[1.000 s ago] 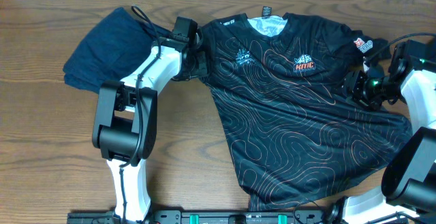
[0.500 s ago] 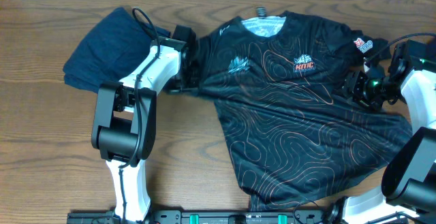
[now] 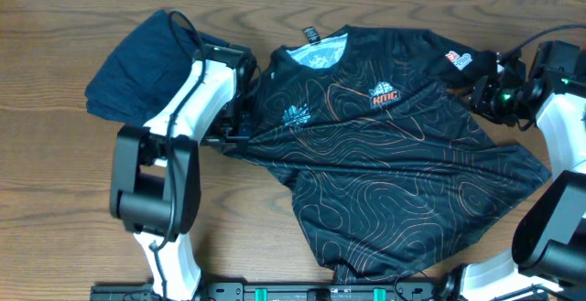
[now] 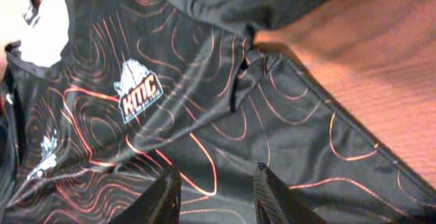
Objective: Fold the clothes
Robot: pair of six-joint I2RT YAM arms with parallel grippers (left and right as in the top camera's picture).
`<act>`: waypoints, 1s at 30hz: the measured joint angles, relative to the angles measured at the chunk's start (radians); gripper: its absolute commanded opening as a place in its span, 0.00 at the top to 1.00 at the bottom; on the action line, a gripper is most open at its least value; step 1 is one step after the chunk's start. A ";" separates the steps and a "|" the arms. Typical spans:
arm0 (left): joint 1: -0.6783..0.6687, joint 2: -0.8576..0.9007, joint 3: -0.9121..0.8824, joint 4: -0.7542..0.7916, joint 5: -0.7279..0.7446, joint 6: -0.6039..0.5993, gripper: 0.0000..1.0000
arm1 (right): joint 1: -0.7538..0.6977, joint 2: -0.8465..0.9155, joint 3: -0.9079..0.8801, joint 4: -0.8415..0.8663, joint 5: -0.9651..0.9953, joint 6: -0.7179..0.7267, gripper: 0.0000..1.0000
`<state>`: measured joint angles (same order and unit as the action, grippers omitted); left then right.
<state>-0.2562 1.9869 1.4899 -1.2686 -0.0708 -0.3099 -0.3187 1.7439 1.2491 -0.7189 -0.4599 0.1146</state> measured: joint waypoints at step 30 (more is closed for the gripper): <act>0.000 -0.039 0.026 -0.048 -0.077 0.026 0.68 | -0.244 0.006 -0.280 -0.060 0.320 0.219 0.78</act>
<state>-0.2562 1.9476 1.5158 -1.3170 -0.1478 -0.2836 -0.5629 1.7500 0.9691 -0.7784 -0.1394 0.3336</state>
